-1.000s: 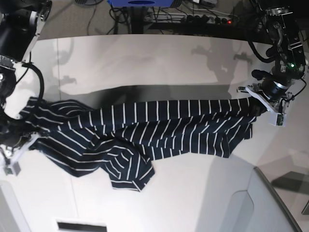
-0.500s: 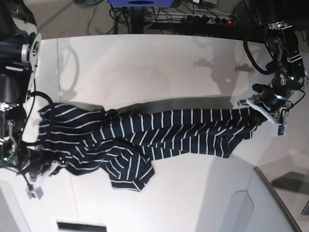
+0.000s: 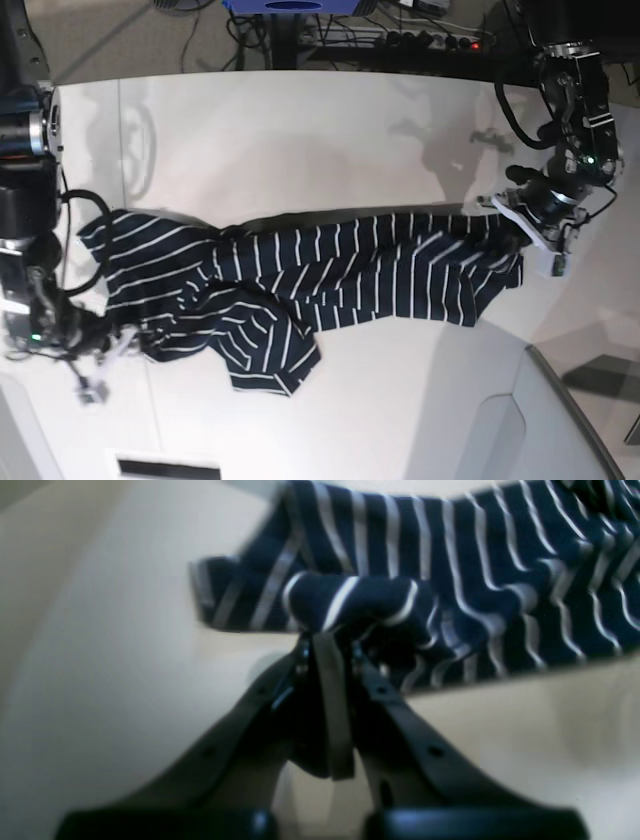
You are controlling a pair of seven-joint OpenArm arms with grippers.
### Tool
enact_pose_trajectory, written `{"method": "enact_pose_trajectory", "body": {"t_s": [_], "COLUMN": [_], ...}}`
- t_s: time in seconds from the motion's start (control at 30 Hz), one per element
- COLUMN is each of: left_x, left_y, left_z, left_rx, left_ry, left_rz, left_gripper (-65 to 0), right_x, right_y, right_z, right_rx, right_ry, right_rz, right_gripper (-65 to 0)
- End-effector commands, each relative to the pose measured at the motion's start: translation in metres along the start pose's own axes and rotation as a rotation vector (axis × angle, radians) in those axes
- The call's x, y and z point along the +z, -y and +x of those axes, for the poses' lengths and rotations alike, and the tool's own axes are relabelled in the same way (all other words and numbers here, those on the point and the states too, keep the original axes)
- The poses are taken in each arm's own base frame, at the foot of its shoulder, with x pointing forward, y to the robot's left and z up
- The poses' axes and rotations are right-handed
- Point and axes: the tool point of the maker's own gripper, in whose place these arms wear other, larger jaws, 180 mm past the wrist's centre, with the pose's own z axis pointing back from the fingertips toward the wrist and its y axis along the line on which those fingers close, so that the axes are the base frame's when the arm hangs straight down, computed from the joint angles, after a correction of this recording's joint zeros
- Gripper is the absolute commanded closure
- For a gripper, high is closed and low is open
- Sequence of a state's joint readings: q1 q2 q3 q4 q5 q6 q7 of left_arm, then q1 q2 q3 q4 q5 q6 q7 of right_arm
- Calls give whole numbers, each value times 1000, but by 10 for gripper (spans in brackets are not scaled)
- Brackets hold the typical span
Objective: Layout the t-shirt on the table in an organized manner, then fold the t-shirt properly
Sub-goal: 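Pull the held edges apart with both grippers to stretch the shirt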
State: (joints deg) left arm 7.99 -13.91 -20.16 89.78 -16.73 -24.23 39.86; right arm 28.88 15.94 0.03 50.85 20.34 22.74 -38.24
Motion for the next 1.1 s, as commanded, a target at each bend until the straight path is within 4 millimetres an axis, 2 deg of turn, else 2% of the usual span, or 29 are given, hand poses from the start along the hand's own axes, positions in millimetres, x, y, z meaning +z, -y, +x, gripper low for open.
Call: {"method": "enact_pose_trajectory", "body": {"t_s": [0.0, 0.07, 0.1, 0.27, 0.37, 0.47, 0.67, 0.8, 0.9, 1.0, 1.07], "left_x": [3, 1, 0, -1, -1, -1, -1, -1, -1, -1, -1], "left_y": [-6, -5, -4, -3, -2, -2, -3, -3, -3, -2, -2], "left_z": [13, 8, 7, 5, 5, 4, 4, 4, 4, 4, 4], "left_rx": [-27, -45, -43, -44, -43, -43, -45, -45, -44, -43, -43], "left_ry": [34, 17, 15, 9, 10, 8, 7, 7, 8, 9, 9], "left_rz": [23, 40, 47, 53, 51, 51, 54, 54, 53, 52, 52], "left_gripper": [0, 0, 0, 0, 0, 0, 0, 0, 0, 0, 0], "right_x": [22, 40, 47, 53, 48, 43, 31, 28, 20, 18, 12], "right_y": [27, 47, 53, 64, 60, 56, 40, 28, 7, -4, -18], "right_z": [21, 1, -17, -95, -118, -139, -162, -170, -169, -170, -168], "right_rx": [-53, -171, -224, -345, -404, -483, -539, -532, -518, -512, -480], "right_ry": [89, 101, 84, -13, -28, -32, -84, -105, -106, -130, -144], "right_rz": [-44, -69, -81, -87, -28, 17, 57, 86, 139, 162, 187], "right_gripper": [-416, -422, -434, -537, -566, -566, -564, -564, -563, -561, -540]}}
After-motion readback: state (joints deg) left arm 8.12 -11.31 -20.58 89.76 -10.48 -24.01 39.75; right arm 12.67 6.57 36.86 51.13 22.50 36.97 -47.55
